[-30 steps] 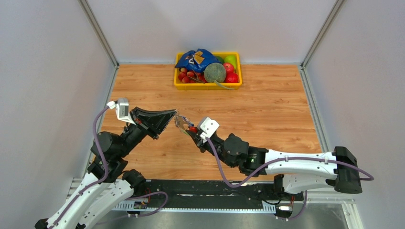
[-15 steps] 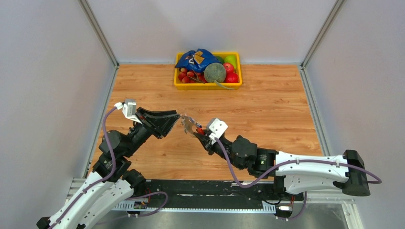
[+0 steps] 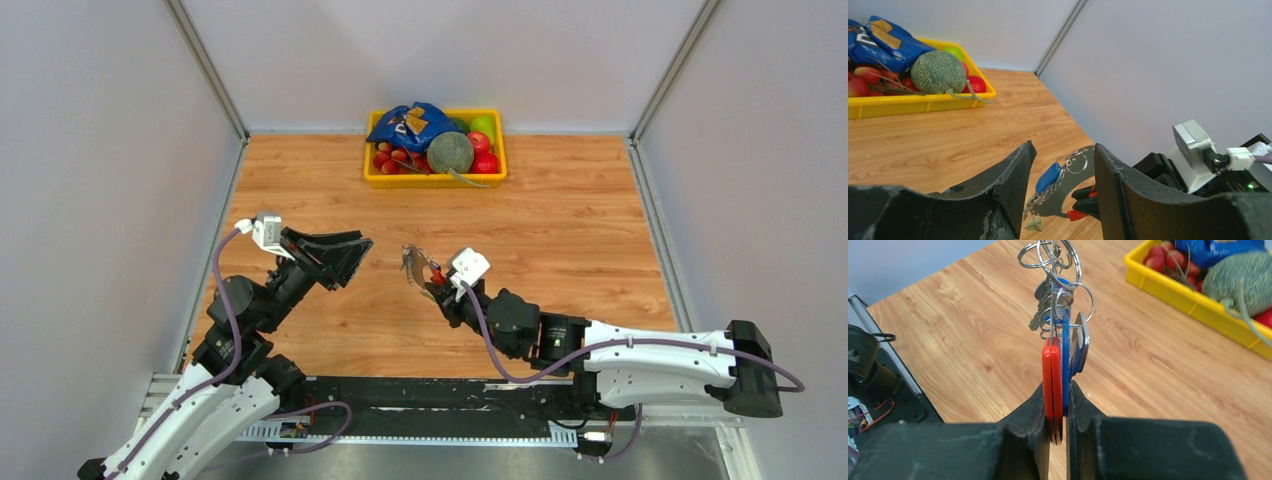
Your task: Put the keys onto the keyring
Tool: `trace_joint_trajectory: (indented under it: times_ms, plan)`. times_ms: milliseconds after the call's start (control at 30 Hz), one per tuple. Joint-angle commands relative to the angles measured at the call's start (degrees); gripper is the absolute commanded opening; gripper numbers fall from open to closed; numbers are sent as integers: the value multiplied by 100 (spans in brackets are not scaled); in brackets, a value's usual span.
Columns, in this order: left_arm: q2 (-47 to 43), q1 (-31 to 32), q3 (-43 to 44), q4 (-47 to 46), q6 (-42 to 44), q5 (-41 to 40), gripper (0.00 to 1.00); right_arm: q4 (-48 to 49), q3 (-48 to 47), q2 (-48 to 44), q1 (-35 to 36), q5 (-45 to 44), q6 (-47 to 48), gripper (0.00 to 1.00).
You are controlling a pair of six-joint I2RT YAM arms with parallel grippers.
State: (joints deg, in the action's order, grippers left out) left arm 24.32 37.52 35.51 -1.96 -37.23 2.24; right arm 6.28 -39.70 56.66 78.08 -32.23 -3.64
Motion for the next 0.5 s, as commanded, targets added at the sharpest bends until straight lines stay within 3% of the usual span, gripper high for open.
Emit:
trace_joint_trajectory:
  times_ms: [0, 233, 467]
  plan:
    - [-103, -8, -26, 88, 28, -162, 57, -380, 77, -190, -420, 363, -930, 0]
    - [-155, -8, -53, 166, 36, -174, 57, -574, 222, -135, -1548, 1878, -1876, 0]
    - [-179, -8, -60, 169, 40, -154, 57, -523, -9, 571, -2575, 3535, -2509, 0]
